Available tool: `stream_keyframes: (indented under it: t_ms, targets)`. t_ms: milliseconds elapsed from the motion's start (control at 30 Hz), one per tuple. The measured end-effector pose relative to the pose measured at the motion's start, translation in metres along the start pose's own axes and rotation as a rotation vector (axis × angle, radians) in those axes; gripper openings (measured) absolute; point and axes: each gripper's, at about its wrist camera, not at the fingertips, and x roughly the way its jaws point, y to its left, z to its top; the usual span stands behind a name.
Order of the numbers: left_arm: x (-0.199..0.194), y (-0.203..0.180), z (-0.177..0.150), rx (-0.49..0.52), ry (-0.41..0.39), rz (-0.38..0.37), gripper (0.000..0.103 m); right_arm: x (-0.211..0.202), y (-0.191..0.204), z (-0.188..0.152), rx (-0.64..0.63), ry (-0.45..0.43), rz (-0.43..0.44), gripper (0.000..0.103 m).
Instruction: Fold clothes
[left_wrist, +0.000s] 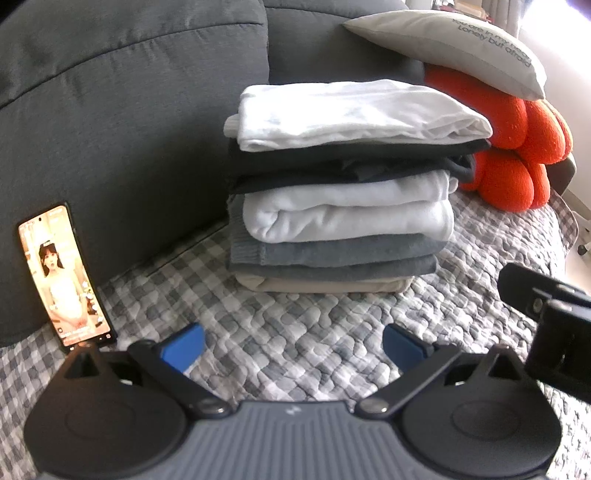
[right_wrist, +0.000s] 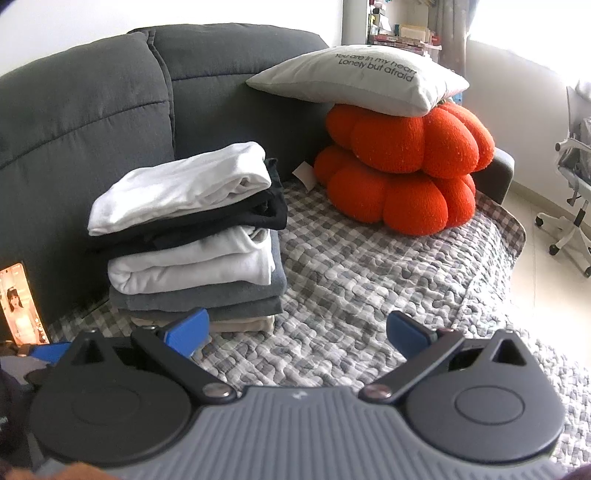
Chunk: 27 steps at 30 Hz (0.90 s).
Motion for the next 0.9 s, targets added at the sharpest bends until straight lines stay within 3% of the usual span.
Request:
stream_keyframes:
  t_ms: [900]
  targets:
    - [0.0017, -0.0011, -0.0002, 0.009, 0.001, 0.015, 0.103, -0.0018, 0.0025, 0.0011, -0.010, -0.005, -0.002, 0.103]
